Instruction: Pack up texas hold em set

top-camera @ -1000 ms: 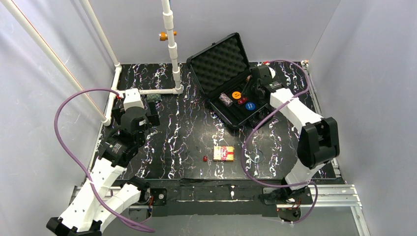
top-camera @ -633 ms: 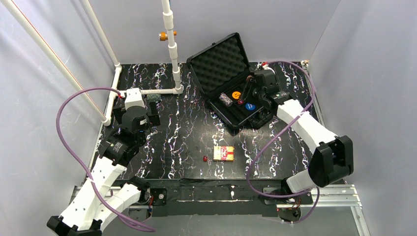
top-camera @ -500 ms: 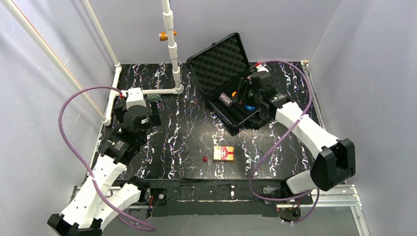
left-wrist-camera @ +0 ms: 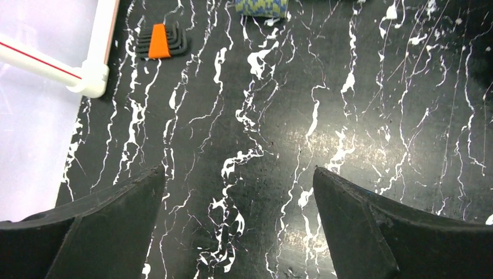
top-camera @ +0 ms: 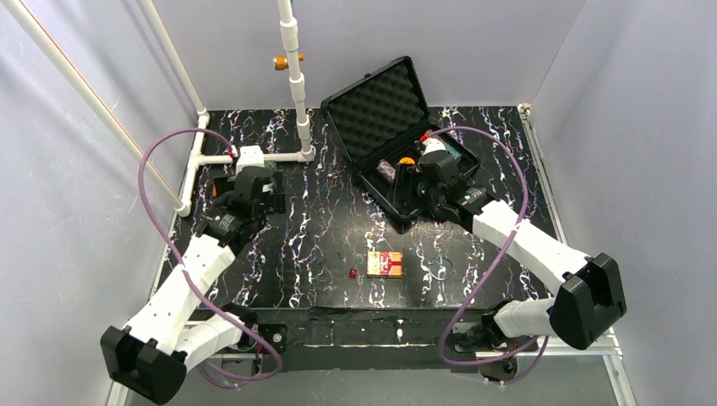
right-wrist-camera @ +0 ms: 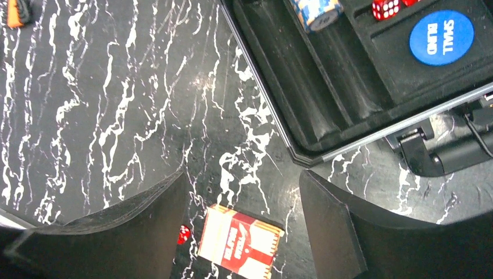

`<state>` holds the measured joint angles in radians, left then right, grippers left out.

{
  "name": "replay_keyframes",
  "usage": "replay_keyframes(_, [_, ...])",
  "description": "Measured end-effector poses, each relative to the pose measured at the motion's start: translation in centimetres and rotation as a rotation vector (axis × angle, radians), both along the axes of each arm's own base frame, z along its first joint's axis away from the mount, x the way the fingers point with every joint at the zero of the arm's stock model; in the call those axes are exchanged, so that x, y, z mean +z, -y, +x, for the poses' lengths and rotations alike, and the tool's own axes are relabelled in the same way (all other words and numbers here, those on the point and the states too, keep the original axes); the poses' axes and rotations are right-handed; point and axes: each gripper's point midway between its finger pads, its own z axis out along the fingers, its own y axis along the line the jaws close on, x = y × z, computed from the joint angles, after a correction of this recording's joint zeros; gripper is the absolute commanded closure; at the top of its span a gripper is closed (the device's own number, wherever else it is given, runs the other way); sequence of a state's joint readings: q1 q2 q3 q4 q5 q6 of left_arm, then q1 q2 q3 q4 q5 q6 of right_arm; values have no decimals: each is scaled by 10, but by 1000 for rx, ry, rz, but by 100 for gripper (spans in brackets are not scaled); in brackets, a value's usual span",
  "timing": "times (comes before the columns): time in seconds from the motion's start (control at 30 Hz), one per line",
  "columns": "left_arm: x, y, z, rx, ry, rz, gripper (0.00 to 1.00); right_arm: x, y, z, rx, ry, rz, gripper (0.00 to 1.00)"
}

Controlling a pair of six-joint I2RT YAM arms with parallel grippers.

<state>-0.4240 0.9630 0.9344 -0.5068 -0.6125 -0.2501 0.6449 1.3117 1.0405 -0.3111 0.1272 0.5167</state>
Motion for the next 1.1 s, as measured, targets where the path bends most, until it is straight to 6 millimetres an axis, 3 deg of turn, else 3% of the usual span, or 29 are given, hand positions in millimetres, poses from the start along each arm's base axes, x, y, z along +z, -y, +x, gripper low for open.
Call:
replay_keyframes(0.23, [-13, 7, 29, -35, -115, -9, 2, -14, 9, -16, 5, -4, -3, 20])
replay_keyframes(0.43, [-29, 10, 53, -90, -182, 12, 2, -14, 15, -23, 8, 25, 12, 12])
replay_keyframes(0.7, [-41, -9, 79, -87, -198, 2, 2, -20, 19, -26, 21, 46, 6, 2])
replay_keyframes(0.87, [-48, -18, 107, -86, -232, -34, 2, -23, 22, -32, 30, 51, 6, 2])
replay_keyframes(1.1, [-91, -16, 120, -105, -350, -79, 2, -27, 22, -37, 70, 41, -21, 2])
